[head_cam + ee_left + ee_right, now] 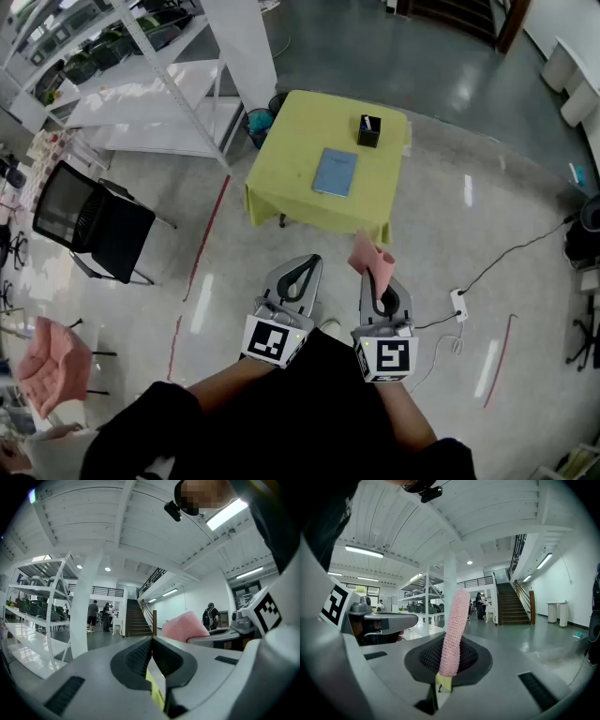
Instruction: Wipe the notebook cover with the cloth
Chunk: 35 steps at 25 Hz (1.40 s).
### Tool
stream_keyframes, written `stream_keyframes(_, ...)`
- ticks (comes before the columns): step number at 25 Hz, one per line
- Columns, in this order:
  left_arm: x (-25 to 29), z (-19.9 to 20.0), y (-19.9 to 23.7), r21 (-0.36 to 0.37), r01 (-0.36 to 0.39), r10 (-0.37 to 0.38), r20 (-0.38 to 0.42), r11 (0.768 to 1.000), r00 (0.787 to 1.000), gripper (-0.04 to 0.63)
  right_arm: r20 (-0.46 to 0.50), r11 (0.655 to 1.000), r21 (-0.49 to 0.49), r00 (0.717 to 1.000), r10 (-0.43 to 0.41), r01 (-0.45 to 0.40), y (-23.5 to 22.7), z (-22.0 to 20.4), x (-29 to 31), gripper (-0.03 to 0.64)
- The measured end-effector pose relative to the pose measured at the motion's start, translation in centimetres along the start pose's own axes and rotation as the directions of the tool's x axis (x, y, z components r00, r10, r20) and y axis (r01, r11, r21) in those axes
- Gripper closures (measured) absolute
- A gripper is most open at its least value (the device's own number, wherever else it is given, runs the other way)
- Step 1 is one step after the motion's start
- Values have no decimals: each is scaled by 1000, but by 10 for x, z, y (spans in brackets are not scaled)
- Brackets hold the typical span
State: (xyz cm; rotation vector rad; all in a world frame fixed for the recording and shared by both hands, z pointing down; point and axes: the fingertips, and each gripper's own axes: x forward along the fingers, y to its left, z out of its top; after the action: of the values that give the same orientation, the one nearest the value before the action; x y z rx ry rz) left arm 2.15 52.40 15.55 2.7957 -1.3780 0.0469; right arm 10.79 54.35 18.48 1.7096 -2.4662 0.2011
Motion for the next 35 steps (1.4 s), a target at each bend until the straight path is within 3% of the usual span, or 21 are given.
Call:
stream_keyframes(3,-5,0,1,5,-7,7,6,1000,1000,589,13,1000,9,1000,9,-9,4,-2,-1,581)
stream_keyframes(8,-12,-9,10,22,-39,39,-20,999,999,589,64,994,113,998,-18,11,-8,-3,-6,580)
stream_keyframes(13,-10,-15,28,26,-69,70,-38,997,997,589,41,988,145,998,-51,45,-17,-15,-1,580)
stream_keyframes(20,15,-25,54,6,-63,63,-44,998,997,589,10,990,136,999,-35,33,-17,-24,33,580)
stream_keyframes(28,93,-36,120,-34,-43,40,-68,999,997,589,-59,992,113,997,-51,57,-45,-18,122,580)
stream_keyframes(35,174,-36,213,-99,-44,35,-89,994,995,589,-116,993,105,993,-36,49,-60,-8,234,580)
